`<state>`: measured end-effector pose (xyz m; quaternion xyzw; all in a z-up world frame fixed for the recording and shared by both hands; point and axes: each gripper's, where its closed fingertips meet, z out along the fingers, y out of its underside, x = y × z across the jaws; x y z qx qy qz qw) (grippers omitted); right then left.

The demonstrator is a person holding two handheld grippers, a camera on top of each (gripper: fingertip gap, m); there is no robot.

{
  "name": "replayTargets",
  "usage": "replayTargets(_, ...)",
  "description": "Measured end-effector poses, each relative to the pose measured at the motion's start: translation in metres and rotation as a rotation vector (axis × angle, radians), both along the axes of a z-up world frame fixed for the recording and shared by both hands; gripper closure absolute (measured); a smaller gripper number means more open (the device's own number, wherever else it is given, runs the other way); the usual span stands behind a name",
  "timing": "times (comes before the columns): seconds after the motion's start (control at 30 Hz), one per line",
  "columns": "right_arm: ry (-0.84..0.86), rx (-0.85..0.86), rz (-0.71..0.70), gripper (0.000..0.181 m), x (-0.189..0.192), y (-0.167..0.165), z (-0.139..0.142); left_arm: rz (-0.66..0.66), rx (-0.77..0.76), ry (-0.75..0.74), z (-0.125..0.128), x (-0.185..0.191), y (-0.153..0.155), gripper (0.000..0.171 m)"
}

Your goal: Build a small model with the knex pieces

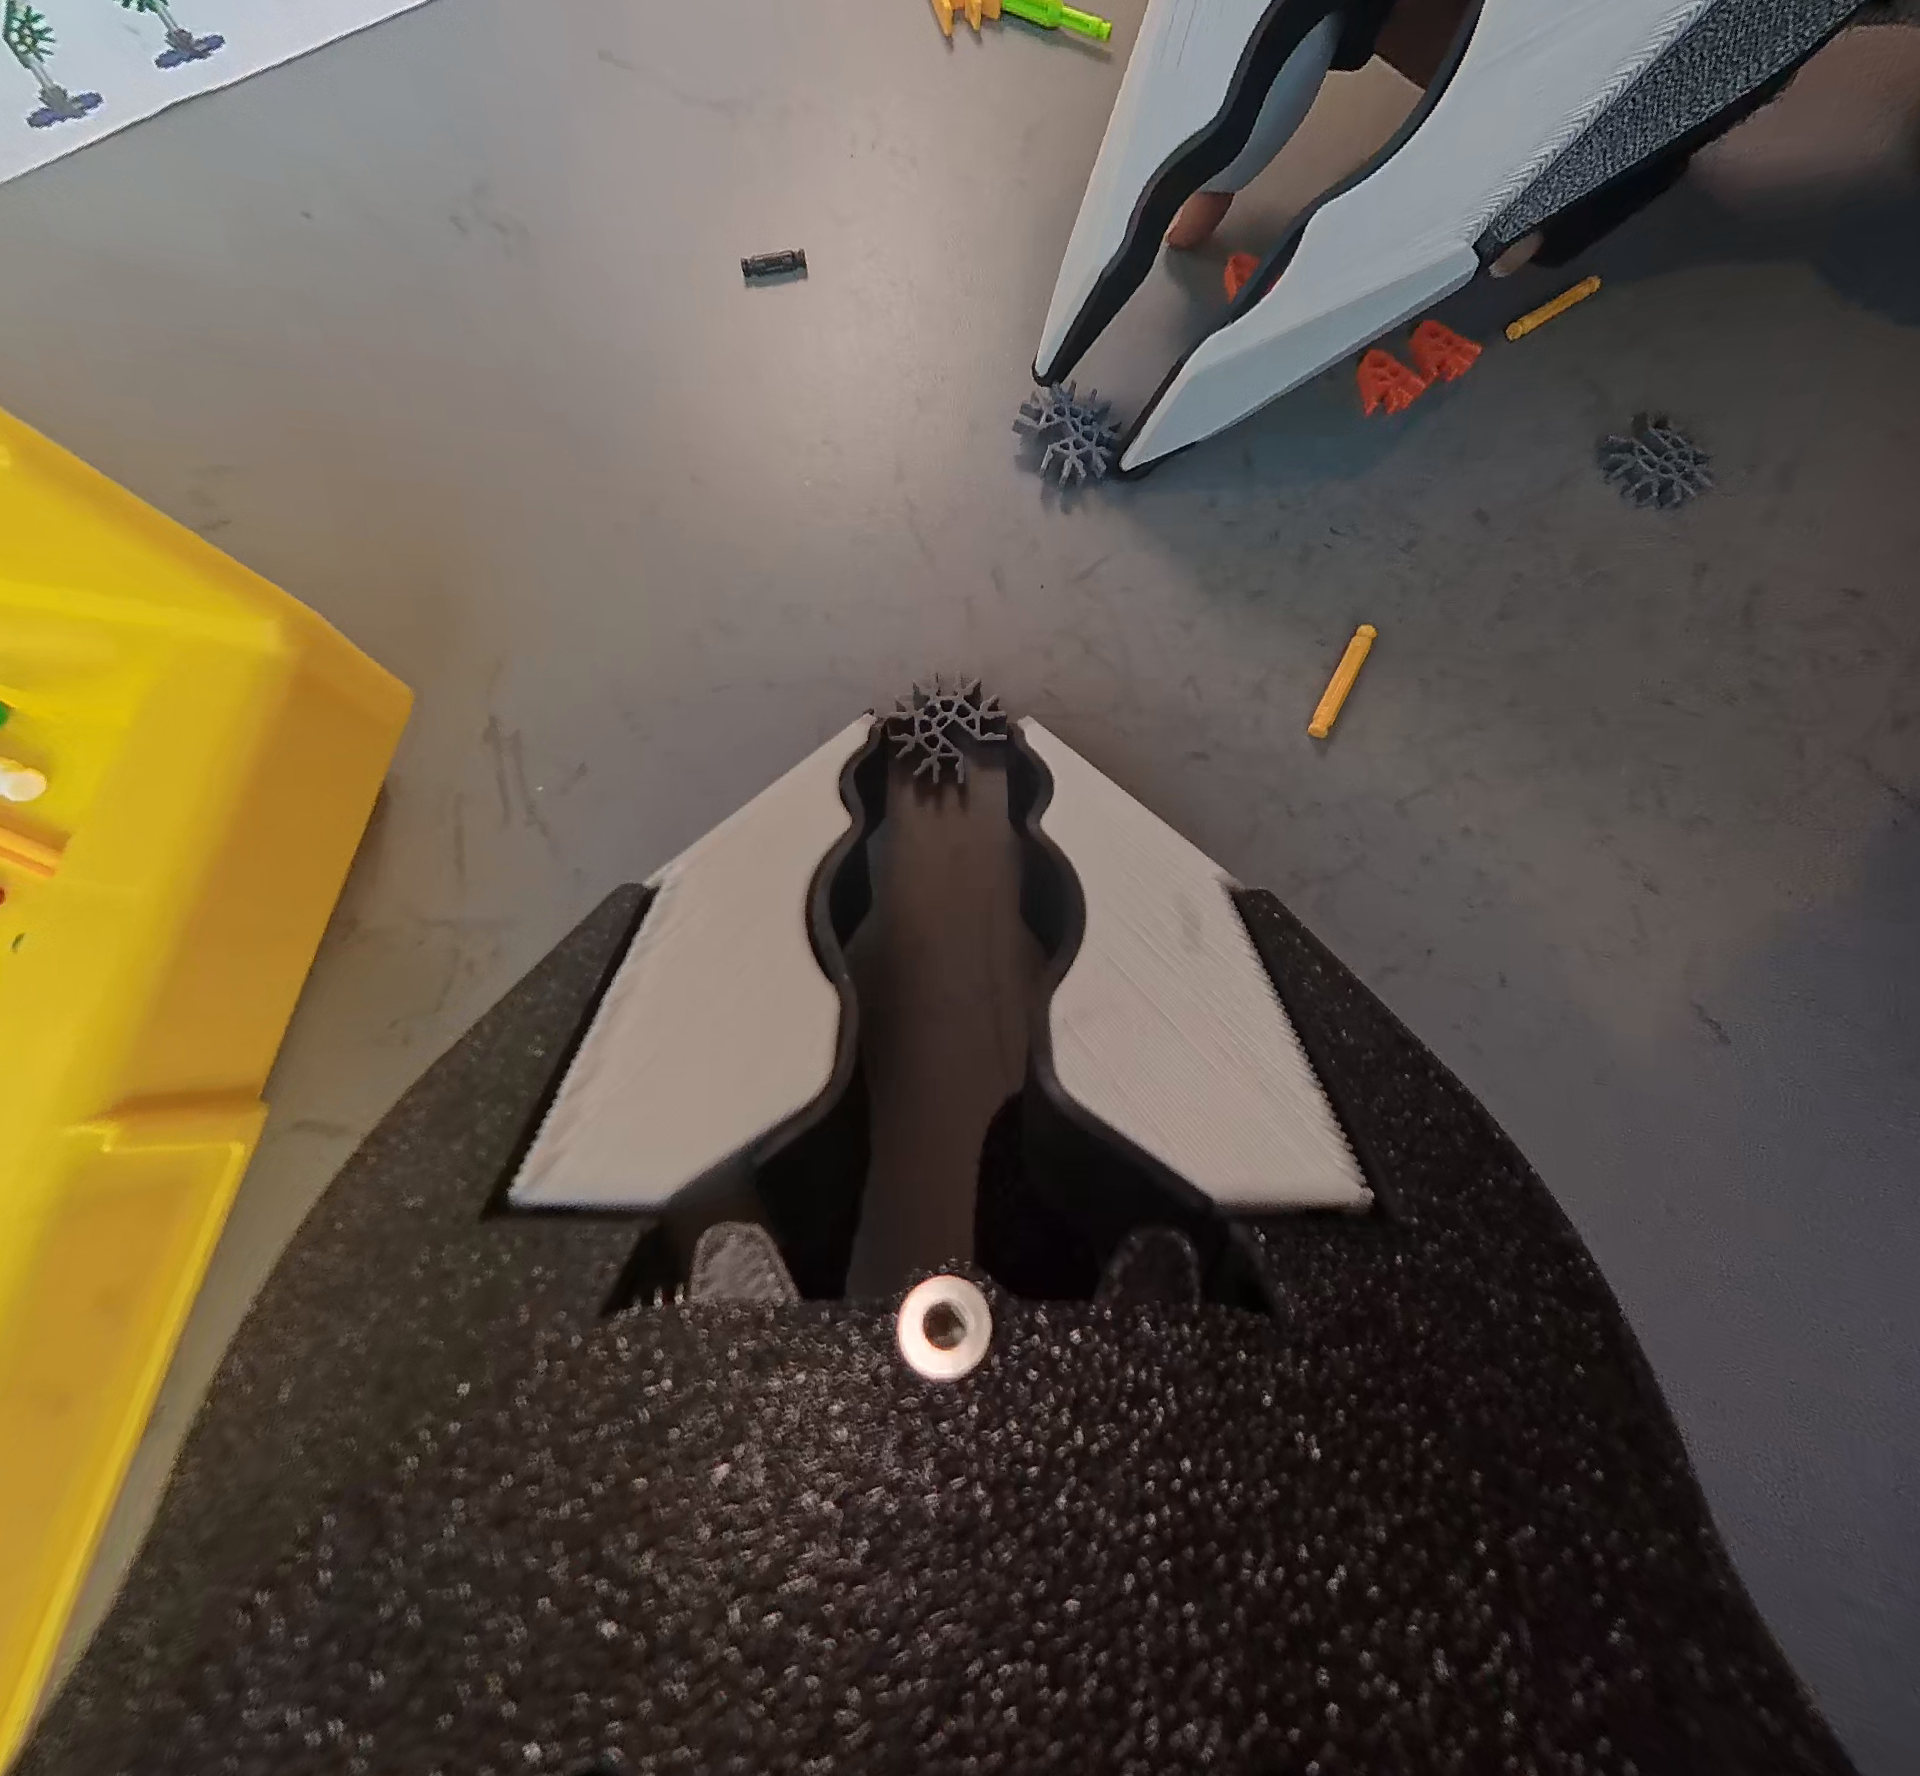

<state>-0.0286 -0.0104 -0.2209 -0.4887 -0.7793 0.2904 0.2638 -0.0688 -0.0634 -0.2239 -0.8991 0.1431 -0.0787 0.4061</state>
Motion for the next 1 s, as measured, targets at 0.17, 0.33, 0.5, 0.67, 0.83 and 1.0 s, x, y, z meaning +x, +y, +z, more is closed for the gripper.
replayTargets(0.17,0.001,0.001,0.0,0.163,0.0,0.0,0.0,0.002,0.005,0.004,0.0,0.0,-0.001,0.149)
replayTargets(0.33,0.001,0.0,0.0,0.163,0.0,0.0,0.0,0.003,0.005,0.003,0.0,0.0,-0.001,0.149)
replayTargets(0.5,0.001,-0.001,0.0,0.163,0.0,0.0,0.0,0.004,0.0,-0.009,0.0,0.0,-0.002,0.149)
replayTargets(0.67,0.001,-0.001,0.001,0.163,0.0,0.0,0.0,-0.033,-0.018,-0.064,0.001,0.004,-0.009,0.141)
replayTargets(0.83,0.001,-0.002,0.001,0.163,0.0,0.0,0.0,-0.092,-0.05,-0.147,0.003,0.009,-0.024,0.142)
replayTargets(1.0,0.002,0.0,0.002,0.163,0.0,0.0,0.0,-0.069,-0.031,-0.174,0.008,0.001,-0.025,0.144)
